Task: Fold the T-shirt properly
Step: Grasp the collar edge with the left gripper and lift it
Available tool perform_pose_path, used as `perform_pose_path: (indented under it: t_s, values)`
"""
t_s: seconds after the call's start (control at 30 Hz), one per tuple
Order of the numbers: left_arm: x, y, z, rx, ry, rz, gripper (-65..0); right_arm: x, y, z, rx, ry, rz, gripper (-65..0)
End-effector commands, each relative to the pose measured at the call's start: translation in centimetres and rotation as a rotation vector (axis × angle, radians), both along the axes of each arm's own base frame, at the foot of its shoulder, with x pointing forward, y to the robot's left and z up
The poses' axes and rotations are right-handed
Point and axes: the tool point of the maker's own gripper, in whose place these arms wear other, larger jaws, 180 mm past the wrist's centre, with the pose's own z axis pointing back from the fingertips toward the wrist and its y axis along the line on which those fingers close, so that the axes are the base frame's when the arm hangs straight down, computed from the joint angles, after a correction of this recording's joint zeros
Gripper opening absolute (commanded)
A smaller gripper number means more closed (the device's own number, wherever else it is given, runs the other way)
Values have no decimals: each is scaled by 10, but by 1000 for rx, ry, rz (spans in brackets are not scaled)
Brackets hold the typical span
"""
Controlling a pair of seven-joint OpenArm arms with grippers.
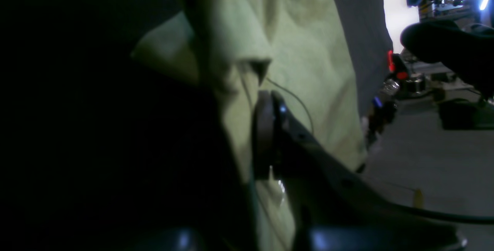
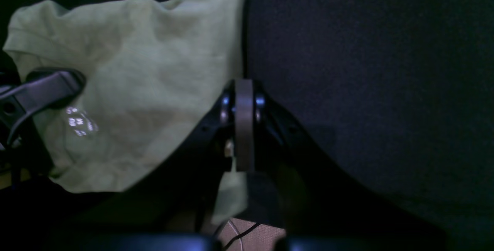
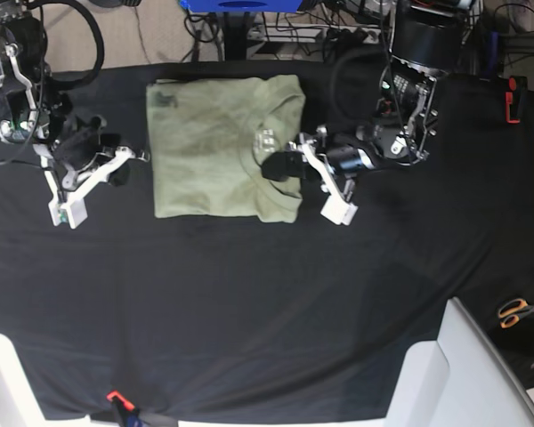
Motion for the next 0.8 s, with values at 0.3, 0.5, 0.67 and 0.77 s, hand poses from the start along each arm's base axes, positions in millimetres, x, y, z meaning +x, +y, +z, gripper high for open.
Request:
perform_pose_path:
  t_s: [0.3, 0.5, 0.67, 0.77]
  values:
    - [11, 16, 1, 148, -30, -146, -650, 9, 0, 12, 10, -47, 1, -650]
    - [46, 24, 11, 284, -62, -187, -650, 7, 2, 11, 13, -42, 4, -650]
    - [60, 30, -1, 447, -84, -281, -650, 5, 2, 10, 13, -37, 6, -650]
    - [68, 33, -12, 543, -96, -324, -650, 2, 2, 8, 12, -29, 3, -650]
